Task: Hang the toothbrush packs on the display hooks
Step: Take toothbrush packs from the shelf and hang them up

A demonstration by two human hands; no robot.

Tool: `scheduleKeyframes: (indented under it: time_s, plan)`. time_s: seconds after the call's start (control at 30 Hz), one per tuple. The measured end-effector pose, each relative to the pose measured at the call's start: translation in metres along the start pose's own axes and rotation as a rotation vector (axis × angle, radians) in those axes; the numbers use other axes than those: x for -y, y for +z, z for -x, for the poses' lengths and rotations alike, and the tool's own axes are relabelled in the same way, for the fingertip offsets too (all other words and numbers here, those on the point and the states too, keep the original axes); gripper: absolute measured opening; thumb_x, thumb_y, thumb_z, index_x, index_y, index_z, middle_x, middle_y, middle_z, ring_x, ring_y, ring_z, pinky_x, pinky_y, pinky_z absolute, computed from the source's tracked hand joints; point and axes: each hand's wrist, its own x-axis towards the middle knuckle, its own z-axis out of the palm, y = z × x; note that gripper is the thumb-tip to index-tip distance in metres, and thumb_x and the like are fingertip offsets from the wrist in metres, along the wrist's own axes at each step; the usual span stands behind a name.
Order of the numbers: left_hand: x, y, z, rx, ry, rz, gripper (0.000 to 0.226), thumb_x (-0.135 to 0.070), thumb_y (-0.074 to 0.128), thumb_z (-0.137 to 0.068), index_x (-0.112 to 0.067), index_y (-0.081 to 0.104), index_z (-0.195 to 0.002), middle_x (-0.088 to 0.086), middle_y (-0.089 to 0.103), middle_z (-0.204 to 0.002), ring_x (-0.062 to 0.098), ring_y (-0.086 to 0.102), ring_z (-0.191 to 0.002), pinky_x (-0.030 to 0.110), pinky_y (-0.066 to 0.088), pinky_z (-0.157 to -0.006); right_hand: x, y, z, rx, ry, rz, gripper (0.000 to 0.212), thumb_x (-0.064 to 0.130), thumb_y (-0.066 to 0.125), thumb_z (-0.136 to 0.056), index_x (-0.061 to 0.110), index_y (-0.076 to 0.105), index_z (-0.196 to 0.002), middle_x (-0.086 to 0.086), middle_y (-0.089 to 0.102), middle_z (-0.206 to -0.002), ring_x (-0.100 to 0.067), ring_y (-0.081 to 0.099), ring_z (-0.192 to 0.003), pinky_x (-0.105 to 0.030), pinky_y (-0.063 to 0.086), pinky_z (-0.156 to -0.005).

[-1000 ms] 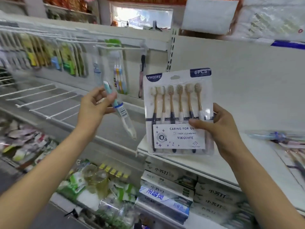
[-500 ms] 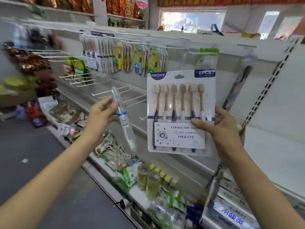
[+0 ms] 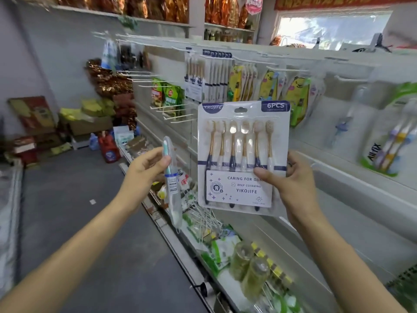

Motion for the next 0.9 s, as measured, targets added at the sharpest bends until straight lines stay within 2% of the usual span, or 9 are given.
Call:
scheduleKeyframes:
  time_s: [0.23, 0.33, 0.5, 0.6, 0.67, 0.8, 0.83, 0.9]
  plan:
    - [0.03, -0.024, -0.049, -0.04, -0.013, -0.051, 0.024, -0.014, 0.058, -0.096, -0.026, 0.068, -0.115, 0.006, 0.071, -0.111, 0.011, 0.07, -0.086, 0.023, 0.057, -0.067, -0.036, 0.052, -0.068, 0.039, -0.05, 0.003, 0.046, -0.006, 0.08, -0.074, 0.01, 0.065, -0.114, 0.0, 0.077, -0.102, -0.019, 0.075, -0.093, -0.028, 0.059, -0.077]
    - [0.047, -0.035, -0.08, -0.039, -0.02, -0.095, 0.027, -0.021, 0.061, -0.093, -0.023, 0.069, -0.119, 0.008, 0.073, -0.11, 0.022, 0.071, -0.094, 0.038, 0.058, -0.076, -0.05, 0.07, -0.102, 0.033, -0.092, -0.008, 0.046, -0.005, 0.081, -0.074, 0.009, 0.065, -0.116, -0.002, 0.077, -0.103, -0.019, 0.074, -0.094, -0.031, 0.06, -0.08]
    - [0.068, -0.05, -0.13, -0.033, -0.068, -0.099, 0.03, -0.016, 0.06, -0.095, -0.017, 0.067, -0.124, 0.007, 0.073, -0.113, 0.026, 0.071, -0.097, 0.031, 0.058, -0.073, -0.065, 0.096, -0.155, 0.014, -0.098, -0.041, 0.044, -0.005, 0.08, -0.075, 0.016, 0.065, -0.111, 0.0, 0.076, -0.103, -0.017, 0.074, -0.094, -0.038, 0.06, -0.085]
    - [0.077, -0.056, -0.159, -0.049, -0.079, -0.107, 0.027, -0.014, 0.061, -0.094, -0.021, 0.068, -0.119, -0.003, 0.075, -0.106, 0.013, 0.07, -0.09, 0.022, 0.056, -0.067, -0.071, 0.108, -0.18, 0.006, -0.1, -0.048, 0.043, -0.004, 0.081, -0.075, 0.016, 0.066, -0.11, 0.0, 0.076, -0.103, -0.018, 0.073, -0.095, -0.045, 0.059, -0.088]
    - [0.083, -0.058, -0.175, -0.061, -0.068, -0.104, 0.024, -0.013, 0.061, -0.094, -0.025, 0.069, -0.113, -0.01, 0.075, -0.099, 0.005, 0.069, -0.085, 0.019, 0.054, -0.064, -0.075, 0.119, -0.191, 0.006, -0.124, -0.045, 0.043, -0.004, 0.081, -0.075, 0.017, 0.066, -0.11, 0.002, 0.076, -0.103, -0.017, 0.073, -0.095, -0.042, 0.059, -0.088]
    - [0.097, -0.062, -0.195, -0.033, -0.041, -0.061, 0.023, -0.013, 0.059, -0.095, -0.021, 0.069, -0.114, -0.006, 0.076, -0.101, 0.012, 0.072, -0.086, 0.024, 0.057, -0.065, -0.083, 0.138, -0.2, 0.012, -0.152, -0.069, 0.045, -0.006, 0.08, -0.075, 0.016, 0.066, -0.111, 0.004, 0.076, -0.102, -0.013, 0.073, -0.094, -0.024, 0.058, -0.078]
    - [0.102, -0.065, -0.2, -0.015, -0.035, -0.054, 0.022, -0.018, 0.063, -0.094, -0.02, 0.069, -0.116, -0.002, 0.076, -0.105, 0.017, 0.072, -0.09, 0.03, 0.059, -0.068, -0.084, 0.143, -0.202, 0.01, -0.148, -0.078, 0.045, -0.007, 0.08, -0.075, 0.016, 0.066, -0.111, 0.003, 0.076, -0.102, -0.013, 0.073, -0.093, -0.024, 0.058, -0.077]
    - [0.108, -0.069, -0.208, 0.013, -0.027, -0.052, 0.036, -0.037, 0.071, -0.087, -0.021, 0.07, -0.119, 0.005, 0.073, -0.112, 0.026, 0.071, -0.097, 0.043, 0.059, -0.075, -0.087, 0.151, -0.206, -0.01, -0.149, -0.076, 0.045, -0.007, 0.08, -0.075, 0.016, 0.066, -0.111, 0.002, 0.077, -0.102, -0.014, 0.074, -0.093, -0.025, 0.059, -0.076]
